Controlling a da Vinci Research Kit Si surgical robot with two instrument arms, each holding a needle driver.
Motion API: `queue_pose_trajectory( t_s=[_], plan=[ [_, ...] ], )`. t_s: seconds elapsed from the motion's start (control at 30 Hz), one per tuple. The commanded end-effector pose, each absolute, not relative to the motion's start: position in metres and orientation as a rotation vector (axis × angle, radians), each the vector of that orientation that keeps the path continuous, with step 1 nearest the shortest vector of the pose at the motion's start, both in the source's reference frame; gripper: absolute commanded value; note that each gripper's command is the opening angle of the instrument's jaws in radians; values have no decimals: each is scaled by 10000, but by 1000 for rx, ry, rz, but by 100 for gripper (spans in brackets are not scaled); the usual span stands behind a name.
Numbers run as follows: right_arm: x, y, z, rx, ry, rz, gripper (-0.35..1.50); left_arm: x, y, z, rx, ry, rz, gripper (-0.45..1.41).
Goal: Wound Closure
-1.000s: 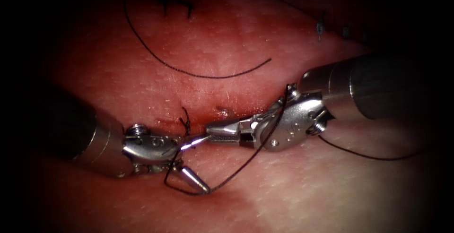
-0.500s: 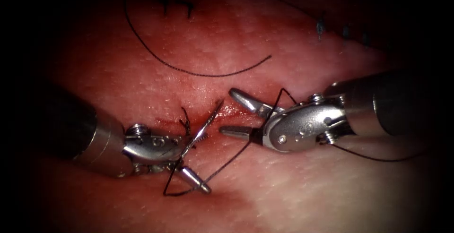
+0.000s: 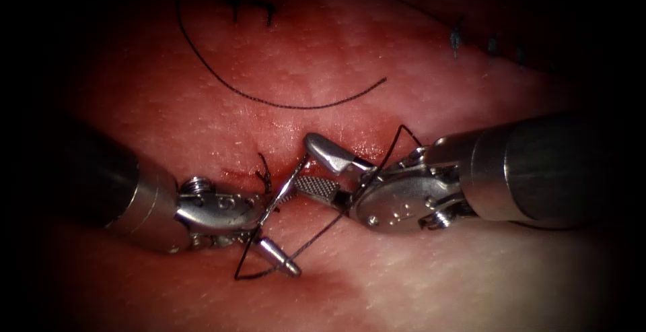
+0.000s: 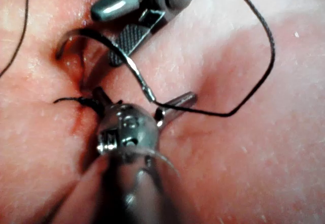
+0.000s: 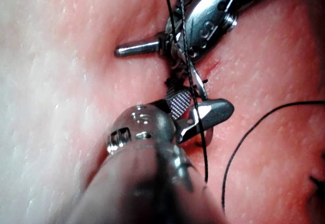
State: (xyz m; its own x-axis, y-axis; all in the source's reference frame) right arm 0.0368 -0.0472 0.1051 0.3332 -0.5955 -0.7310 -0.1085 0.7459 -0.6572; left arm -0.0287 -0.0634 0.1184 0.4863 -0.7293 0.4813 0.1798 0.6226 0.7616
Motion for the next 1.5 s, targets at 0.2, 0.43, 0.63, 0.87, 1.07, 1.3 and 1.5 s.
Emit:
queue_pose_trajectory(
  t_s=[0.2,0.43,0.63,0.87,1.07,1.3,1.5],
  plan=[
    [383,-473,1068,-680,1169,-422,109,-291,-645,1188,707,-899,-612,101],
    [385,-471,1066,-690,1155,-448,52,-290,-645,1188,708,-899,-612,101],
    [379,-462,1078,-621,1166,-621,-35,-289,-646,1188,708,-899,-611,101],
    [368,-445,1096,-530,1308,-742,-35,-288,-646,1187,709,-899,-610,101],
    [357,-421,1097,-443,1428,-710,-35,-288,-646,1187,709,-899,-610,103],
    [368,-417,1106,-268,1554,-763,-35,-289,-646,1185,707,-901,-606,103],
    [383,-424,1125,-131,1582,-789,-35,-287,-643,1177,712,-903,-601,103]
  ],
)
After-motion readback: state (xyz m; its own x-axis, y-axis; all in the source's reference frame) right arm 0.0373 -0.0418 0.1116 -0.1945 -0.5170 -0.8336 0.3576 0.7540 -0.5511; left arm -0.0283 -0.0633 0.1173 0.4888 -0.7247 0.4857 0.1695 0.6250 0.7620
